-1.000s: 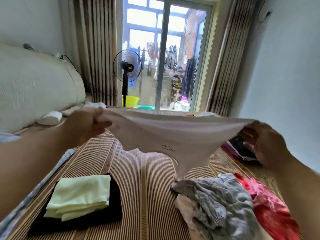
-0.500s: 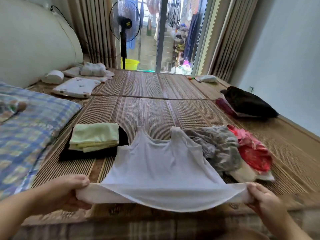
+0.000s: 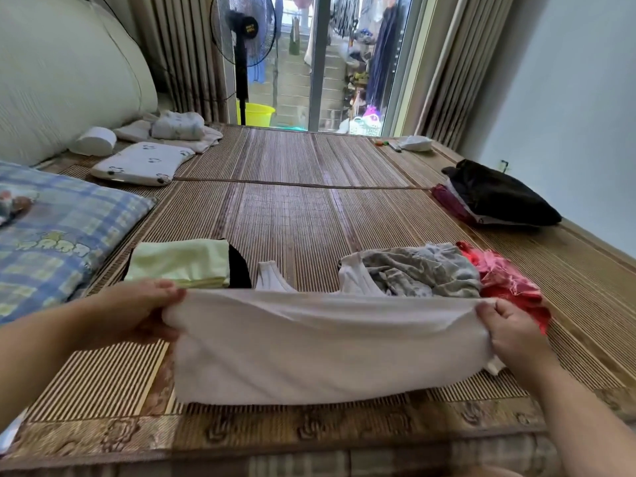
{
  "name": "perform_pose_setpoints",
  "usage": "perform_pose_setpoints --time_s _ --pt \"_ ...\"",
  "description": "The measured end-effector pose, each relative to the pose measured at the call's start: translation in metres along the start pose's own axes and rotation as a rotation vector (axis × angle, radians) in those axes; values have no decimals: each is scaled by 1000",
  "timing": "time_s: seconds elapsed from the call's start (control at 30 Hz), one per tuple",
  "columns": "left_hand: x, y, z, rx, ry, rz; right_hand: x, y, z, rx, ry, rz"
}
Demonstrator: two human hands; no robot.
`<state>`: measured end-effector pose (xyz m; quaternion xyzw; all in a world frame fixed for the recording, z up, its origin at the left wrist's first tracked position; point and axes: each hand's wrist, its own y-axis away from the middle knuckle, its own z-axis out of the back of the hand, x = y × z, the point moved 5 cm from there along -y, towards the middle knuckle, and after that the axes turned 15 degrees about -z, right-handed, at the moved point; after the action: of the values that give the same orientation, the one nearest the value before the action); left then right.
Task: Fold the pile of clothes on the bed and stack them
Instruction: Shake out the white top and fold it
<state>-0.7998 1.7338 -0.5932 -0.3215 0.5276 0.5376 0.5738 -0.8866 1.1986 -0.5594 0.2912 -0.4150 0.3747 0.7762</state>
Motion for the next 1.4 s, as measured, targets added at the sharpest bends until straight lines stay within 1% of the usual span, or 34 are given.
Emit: perform_pose_setpoints --time_s 0.1,0.23,0.3,0.37,0.43,0.5,0.53,0.57,0.6,0.67,0.73,0.77,0.8,0.83,0.87,0.93,0.97,1.0,1.03,1.07,1.1,1.2,1.27,1.33,1.4 --pt "-19 -46 11 -185 22 -49 34 -44 -16 -37 9 59" --pt "-37 -106 21 -336 -25 -92 79 -109 -48 -141 103 129" --pt "-39 -135 19 -391 -33 -92 89 -144 -71 -161 149 107" --pt "-34 -157 8 -409 -69 -63 86 -172 -95 -168 232 47" --pt "-24 -169 -5 -404 -208 -41 73 -188 -115 -166 334 -29" --pt "-16 -167 -18 -368 -540 -111 57 -190 -127 -146 435 -66" --pt "-14 -159 -26 -341 -690 -185 50 -187 -131 -132 496 -52" --pt "-13 -149 -36 -304 -768 -274 44 -180 -133 -124 559 -13" --pt "-10 -136 -46 -226 -783 -355 39 -168 -134 -111 613 44" --pt "1 -107 -67 21 -812 -469 32 -136 -133 -102 659 222" --pt "16 -76 -86 284 -934 -529 25 -93 -127 -118 648 423" --pt "23 -62 -92 373 -1020 -571 18 -71 -121 -122 651 513" --pt "30 -53 -95 406 -1111 -625 10 -53 -116 -117 671 576" --pt "36 -48 -95 377 -1180 -648 -2 -41 -111 -104 692 570" --pt "39 -43 -93 286 -1217 -665 -15 -32 -104 -100 697 488" --pt "47 -39 -82 102 -1162 -519 -40 -29 -92 -110 652 180" --pt "52 -37 -77 28 -1103 -441 -50 -30 -88 -85 606 39" --pt "57 -37 -72 -34 -1052 -388 -56 -32 -88 -27 562 -42" --pt "60 -36 -69 -87 -1007 -341 -58 -34 -89 38 518 -76" --pt "61 -36 -66 -134 -960 -314 -56 -34 -90 91 473 -73" --pt "57 -34 -67 -163 -904 -306 -53 -33 -89 98 432 -48" --pt "51 -32 -69 -164 -783 -333 -44 -32 -80 36 265 -4" --pt "44 -31 -70 -189 -752 -356 -42 -33 -76 13 134 18" --pt "40 -31 -69 -220 -726 -370 -41 -34 -80 61 32 10" --pt "36 -31 -69 -232 -709 -348 -42 -34 -83 89 -6 25"
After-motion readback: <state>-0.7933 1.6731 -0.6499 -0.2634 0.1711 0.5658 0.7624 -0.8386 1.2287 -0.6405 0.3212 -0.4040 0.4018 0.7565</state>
